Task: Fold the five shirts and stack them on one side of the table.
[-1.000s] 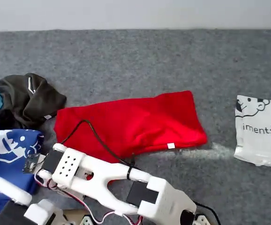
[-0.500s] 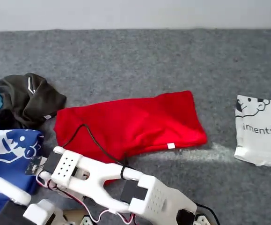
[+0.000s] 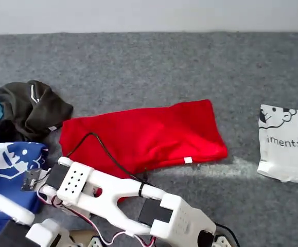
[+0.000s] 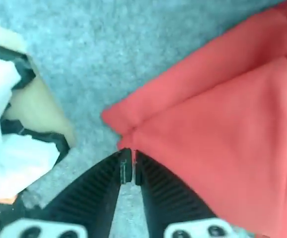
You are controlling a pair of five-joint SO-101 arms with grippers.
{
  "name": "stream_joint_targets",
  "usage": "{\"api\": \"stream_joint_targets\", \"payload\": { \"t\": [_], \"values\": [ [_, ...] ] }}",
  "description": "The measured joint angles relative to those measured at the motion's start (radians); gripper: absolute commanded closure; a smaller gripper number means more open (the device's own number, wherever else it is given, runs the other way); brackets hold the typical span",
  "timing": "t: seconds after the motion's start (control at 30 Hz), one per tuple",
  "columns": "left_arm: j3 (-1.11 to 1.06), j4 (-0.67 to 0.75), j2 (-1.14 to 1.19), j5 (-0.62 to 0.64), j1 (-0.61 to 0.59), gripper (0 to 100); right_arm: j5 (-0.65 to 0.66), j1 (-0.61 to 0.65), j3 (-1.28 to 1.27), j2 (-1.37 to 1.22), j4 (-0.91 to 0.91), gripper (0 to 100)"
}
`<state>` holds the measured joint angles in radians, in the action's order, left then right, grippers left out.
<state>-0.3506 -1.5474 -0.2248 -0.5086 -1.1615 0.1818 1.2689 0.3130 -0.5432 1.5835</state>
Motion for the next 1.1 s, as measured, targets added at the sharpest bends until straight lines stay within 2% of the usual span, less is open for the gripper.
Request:
{"api": "stream_joint_targets", "payload": {
  "t": [0.07,0.13,0.53,0.83,1.1],
  "values": [
    [0.0,0.0,0.0,0.0,0.0,98,0.002,0.0,0.0,0.0,0.009,77.2],
    [0.0,0.0,0.0,0.0,0.0,98,0.003,0.0,0.0,-0.006,0.012,76.6],
    [0.0,0.0,0.0,0.0,0.0,98,0.005,-0.008,0.055,-0.129,-0.014,99.0],
    [0.0,0.017,0.0,0.005,0.0,98,0.021,-0.049,0.239,-0.144,0.081,98.9],
    [0.0,0.032,0.0,0.005,0.0,98,0.035,-0.009,0.308,-0.149,0.094,98.9]
  ]
}}
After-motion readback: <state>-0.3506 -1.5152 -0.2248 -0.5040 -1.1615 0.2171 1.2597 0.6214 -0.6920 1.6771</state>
